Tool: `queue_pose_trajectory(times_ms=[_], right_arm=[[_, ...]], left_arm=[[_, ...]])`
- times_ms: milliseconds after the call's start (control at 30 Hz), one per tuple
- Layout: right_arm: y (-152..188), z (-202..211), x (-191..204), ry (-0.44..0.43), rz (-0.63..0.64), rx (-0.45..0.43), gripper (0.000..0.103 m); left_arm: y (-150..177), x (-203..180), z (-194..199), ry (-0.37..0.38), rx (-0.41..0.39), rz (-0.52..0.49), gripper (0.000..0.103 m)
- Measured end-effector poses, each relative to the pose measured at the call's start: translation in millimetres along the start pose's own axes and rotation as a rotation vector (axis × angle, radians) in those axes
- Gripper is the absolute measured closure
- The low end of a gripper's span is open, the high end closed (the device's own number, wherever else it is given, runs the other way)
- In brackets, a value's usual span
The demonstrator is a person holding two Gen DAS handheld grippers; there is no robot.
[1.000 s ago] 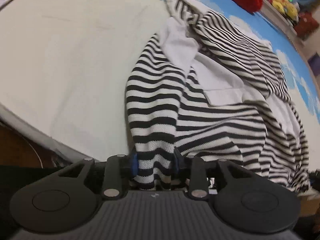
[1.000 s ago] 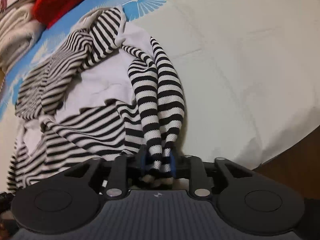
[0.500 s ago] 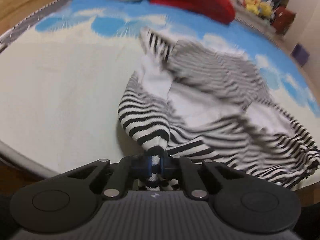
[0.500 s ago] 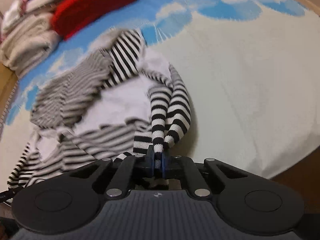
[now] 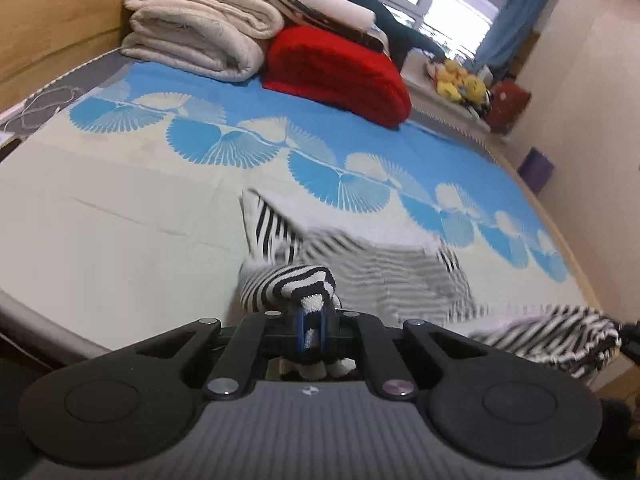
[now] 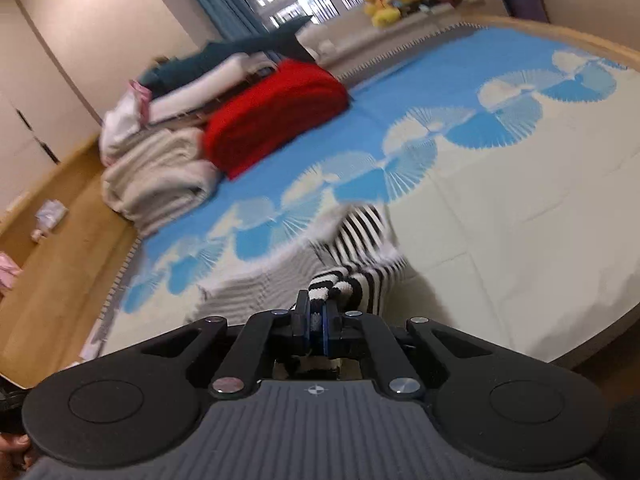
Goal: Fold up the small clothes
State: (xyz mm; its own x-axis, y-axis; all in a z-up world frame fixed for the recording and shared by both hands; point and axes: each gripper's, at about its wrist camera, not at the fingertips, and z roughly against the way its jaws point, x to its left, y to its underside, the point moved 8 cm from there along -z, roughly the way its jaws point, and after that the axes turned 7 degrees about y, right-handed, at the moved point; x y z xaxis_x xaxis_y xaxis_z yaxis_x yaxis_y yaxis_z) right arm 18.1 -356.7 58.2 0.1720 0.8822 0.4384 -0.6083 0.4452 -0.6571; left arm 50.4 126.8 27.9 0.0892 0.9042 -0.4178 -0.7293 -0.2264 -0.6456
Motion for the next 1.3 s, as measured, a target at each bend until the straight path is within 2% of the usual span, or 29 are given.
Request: queue_pose_trajectory(times_ms=[100,267,333,467,567,600,633,700,767,800,900,1000,1067,1167,1267,1300], right_arm=[[-4,1,-3,0.016,-0.021,-0.006,0.099],[-24,-65,-5,0.076,-0.014,0.042,0.098],[-38,-96,-3,0.091,-0.013,0.049,0.098],[-63,-171,-5,0.121,-0.004,0.096,0.098],[-65,-226,-8,0.164,0.039,0.164,0.096],[-65,-240,-12,0.191,0.043,0.183,0.091],[-63,-252,-16,0.223,0.039,0.198,0.090],[-62,-264,-25,0.274,0.024,0.202,0.084],[-61,-262,-29,0.302,0.017,0.169,0.078],[-62,-258,-30,0.305,0.013,0.149,0.077],[-65,-244,-30,0.302,0.029,0.102,0.077],[-67,-230,-26,0.307,0.102,0.051,0.075],[-65,-223,-26,0.307,0.144,0.040,0.074],[-57,-212,-29,0.303,0.196,0.057,0.073],[-48,-206,-30,0.290,0.255,0.079,0.070],[-46,-204,-31,0.290,0.276,0.082,0.067]], left_arm=[[-6,4,-27,-0.024,0.000,0.047,0.096],[-44,32,-110,-0.069,0.061,0.209,0.096],[-63,43,-146,-0.108,0.091,0.204,0.096],[-84,65,-209,-0.181,0.201,0.204,0.094],[-93,76,-233,-0.200,0.270,0.198,0.089],[-94,77,-235,-0.200,0.276,0.207,0.088],[-97,77,-235,-0.202,0.275,0.215,0.087],[-102,74,-225,-0.216,0.223,0.216,0.079],[-104,66,-208,-0.244,0.151,0.166,0.057],[-102,62,-201,-0.256,0.132,0.137,0.053],[-97,52,-190,-0.288,0.116,0.069,0.052],[-105,39,-174,-0.285,0.079,-0.049,0.051],[-114,31,-163,-0.229,0.057,-0.128,0.047],[-117,37,-158,-0.111,0.054,-0.158,0.031],[-99,55,-170,-0.148,0.066,-0.253,0.031],[-88,63,-177,-0.142,0.099,-0.251,0.031]])
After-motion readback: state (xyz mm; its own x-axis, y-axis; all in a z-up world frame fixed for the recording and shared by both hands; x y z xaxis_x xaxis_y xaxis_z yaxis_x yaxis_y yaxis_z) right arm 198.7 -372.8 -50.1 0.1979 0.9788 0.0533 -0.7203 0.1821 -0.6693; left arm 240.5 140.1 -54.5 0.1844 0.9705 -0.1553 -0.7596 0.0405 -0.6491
